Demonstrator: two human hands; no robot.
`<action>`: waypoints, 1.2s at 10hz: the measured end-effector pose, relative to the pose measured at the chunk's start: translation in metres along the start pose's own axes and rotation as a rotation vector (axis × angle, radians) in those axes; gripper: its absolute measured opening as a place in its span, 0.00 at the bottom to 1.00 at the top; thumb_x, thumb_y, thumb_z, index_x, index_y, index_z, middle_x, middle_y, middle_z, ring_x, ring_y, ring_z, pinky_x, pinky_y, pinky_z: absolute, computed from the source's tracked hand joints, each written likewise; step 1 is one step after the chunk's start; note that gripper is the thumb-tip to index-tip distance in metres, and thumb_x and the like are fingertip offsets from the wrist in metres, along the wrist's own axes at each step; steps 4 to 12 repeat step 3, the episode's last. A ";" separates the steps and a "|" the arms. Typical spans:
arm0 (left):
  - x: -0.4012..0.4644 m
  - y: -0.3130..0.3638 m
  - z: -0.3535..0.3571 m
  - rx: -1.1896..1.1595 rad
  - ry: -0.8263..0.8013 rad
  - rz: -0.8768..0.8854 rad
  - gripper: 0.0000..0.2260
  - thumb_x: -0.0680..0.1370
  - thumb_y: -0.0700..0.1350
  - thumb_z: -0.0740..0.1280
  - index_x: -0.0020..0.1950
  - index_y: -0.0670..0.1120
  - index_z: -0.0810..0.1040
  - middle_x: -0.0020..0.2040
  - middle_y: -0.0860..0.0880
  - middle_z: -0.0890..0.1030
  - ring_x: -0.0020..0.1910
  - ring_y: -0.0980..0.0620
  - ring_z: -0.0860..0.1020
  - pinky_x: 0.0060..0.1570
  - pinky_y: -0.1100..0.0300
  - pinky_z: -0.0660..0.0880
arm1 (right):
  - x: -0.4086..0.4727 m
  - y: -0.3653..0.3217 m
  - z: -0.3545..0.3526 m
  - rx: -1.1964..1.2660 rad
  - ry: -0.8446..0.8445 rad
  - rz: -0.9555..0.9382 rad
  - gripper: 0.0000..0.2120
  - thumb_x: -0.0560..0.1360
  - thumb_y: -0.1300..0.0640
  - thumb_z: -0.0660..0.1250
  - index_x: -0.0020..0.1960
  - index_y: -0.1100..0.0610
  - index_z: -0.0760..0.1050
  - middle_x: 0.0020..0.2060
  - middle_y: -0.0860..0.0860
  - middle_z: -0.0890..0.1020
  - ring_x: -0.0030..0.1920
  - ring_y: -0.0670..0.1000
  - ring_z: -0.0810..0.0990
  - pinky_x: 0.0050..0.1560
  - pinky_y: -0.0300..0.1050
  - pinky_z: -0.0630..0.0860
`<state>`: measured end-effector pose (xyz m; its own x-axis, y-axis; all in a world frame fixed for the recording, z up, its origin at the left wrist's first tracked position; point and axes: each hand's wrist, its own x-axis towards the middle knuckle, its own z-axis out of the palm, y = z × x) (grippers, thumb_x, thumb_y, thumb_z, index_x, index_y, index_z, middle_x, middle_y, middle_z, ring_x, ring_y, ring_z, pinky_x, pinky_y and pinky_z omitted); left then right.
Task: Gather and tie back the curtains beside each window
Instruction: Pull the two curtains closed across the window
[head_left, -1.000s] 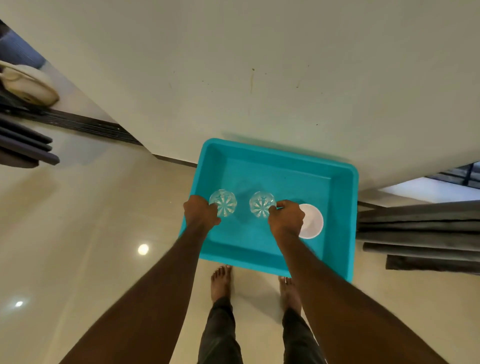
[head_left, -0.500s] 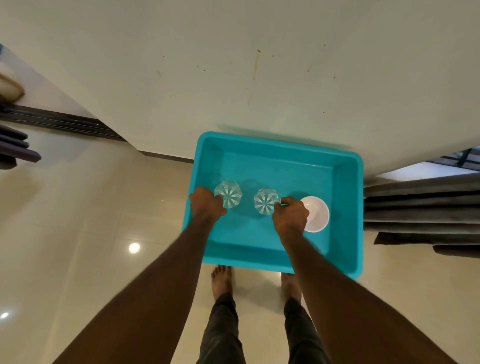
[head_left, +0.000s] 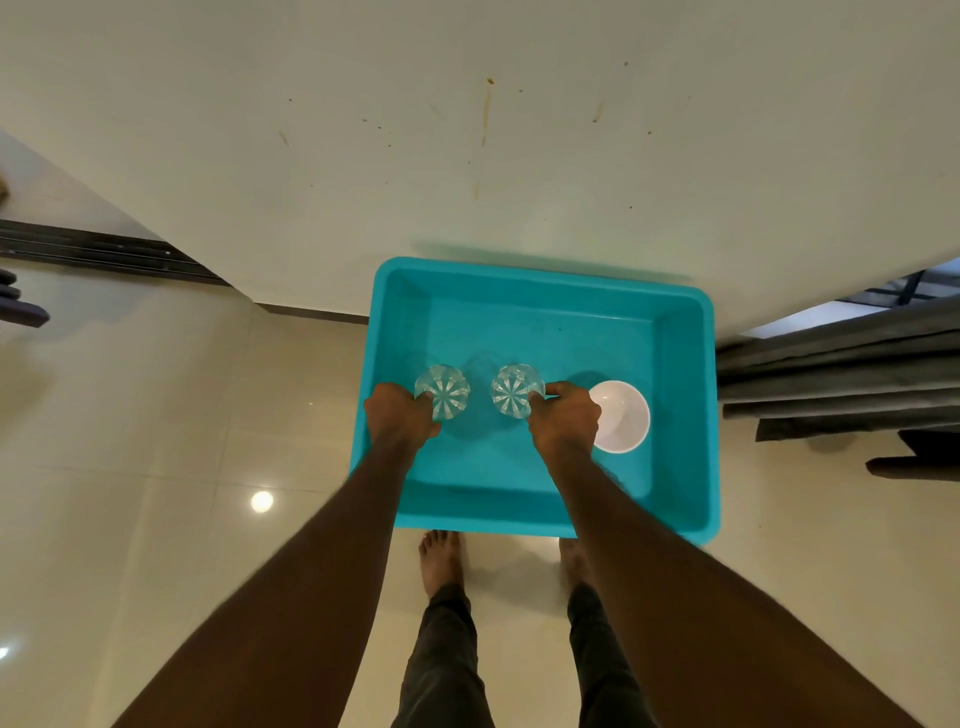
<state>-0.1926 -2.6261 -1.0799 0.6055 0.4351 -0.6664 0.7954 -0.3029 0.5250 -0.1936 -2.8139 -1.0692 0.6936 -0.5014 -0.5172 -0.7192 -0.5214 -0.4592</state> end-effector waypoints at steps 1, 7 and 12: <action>-0.005 0.002 -0.003 0.079 0.014 0.039 0.18 0.78 0.51 0.72 0.47 0.34 0.81 0.42 0.40 0.85 0.30 0.46 0.84 0.27 0.61 0.79 | -0.006 -0.003 -0.008 -0.025 0.016 -0.019 0.14 0.80 0.53 0.69 0.61 0.59 0.83 0.57 0.58 0.85 0.62 0.62 0.78 0.63 0.52 0.73; -0.004 -0.004 -0.020 0.240 0.096 0.152 0.22 0.73 0.61 0.64 0.40 0.42 0.81 0.40 0.41 0.84 0.43 0.39 0.83 0.50 0.45 0.82 | -0.019 -0.017 -0.031 -0.032 0.097 -0.074 0.12 0.82 0.56 0.63 0.54 0.61 0.83 0.52 0.60 0.86 0.56 0.65 0.80 0.56 0.53 0.76; -0.004 -0.004 -0.020 0.240 0.096 0.152 0.22 0.73 0.61 0.64 0.40 0.42 0.81 0.40 0.41 0.84 0.43 0.39 0.83 0.50 0.45 0.82 | -0.019 -0.017 -0.031 -0.032 0.097 -0.074 0.12 0.82 0.56 0.63 0.54 0.61 0.83 0.52 0.60 0.86 0.56 0.65 0.80 0.56 0.53 0.76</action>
